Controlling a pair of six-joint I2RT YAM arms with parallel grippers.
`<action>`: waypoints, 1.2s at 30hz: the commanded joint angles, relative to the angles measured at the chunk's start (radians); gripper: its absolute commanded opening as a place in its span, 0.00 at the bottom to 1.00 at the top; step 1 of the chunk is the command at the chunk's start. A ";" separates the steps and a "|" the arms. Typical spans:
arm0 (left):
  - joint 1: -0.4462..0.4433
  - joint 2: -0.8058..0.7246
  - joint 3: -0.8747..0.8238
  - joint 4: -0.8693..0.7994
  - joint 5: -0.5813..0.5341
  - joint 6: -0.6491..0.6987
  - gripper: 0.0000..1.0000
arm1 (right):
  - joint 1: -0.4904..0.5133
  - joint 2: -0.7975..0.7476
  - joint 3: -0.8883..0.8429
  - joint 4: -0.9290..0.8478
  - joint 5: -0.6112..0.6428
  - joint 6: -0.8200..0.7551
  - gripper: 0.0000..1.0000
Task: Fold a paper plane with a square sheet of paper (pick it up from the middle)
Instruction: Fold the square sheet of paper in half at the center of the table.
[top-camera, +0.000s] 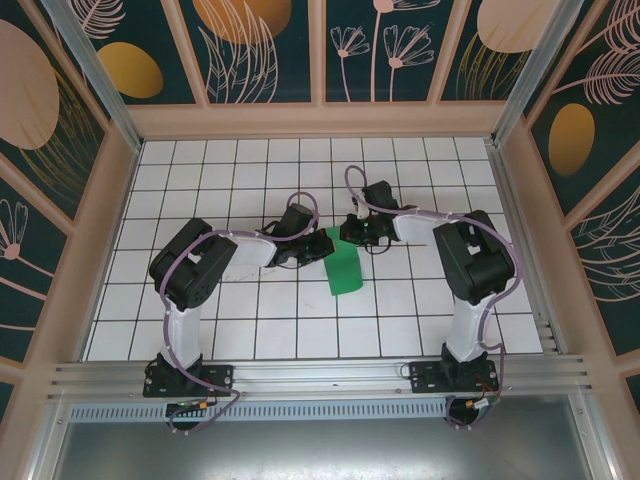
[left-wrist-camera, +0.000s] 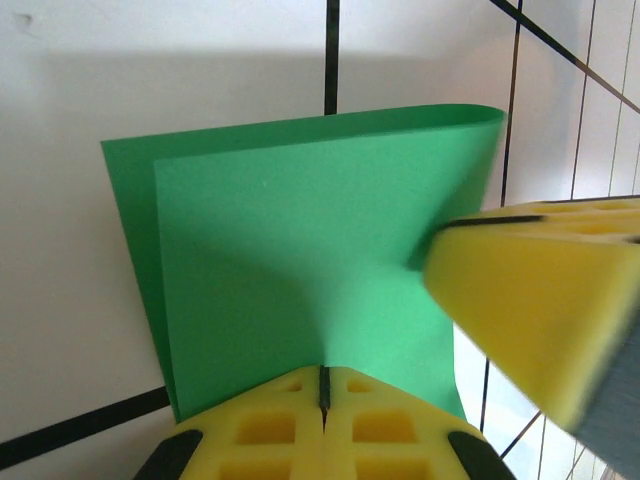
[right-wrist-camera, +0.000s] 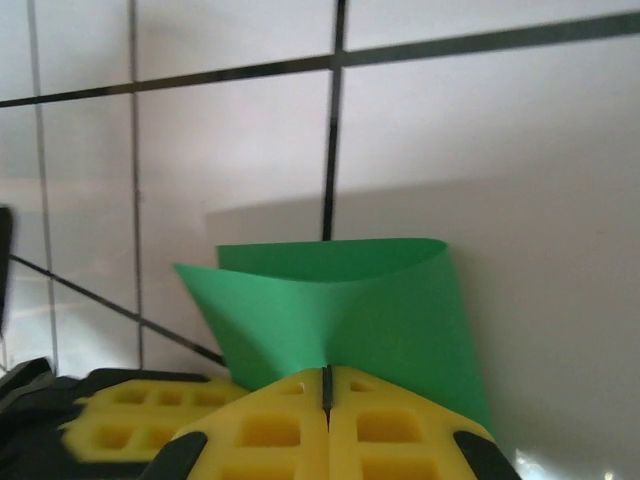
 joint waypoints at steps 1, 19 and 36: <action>0.014 0.138 -0.096 -0.330 -0.185 0.035 0.00 | -0.012 0.039 0.019 -0.008 0.033 0.023 0.00; 0.012 0.133 -0.116 -0.311 -0.187 0.031 0.00 | -0.066 -0.087 -0.039 0.022 0.017 -0.002 0.00; 0.014 0.126 -0.137 -0.307 -0.183 0.044 0.00 | -0.087 0.095 0.067 0.004 0.105 0.045 0.00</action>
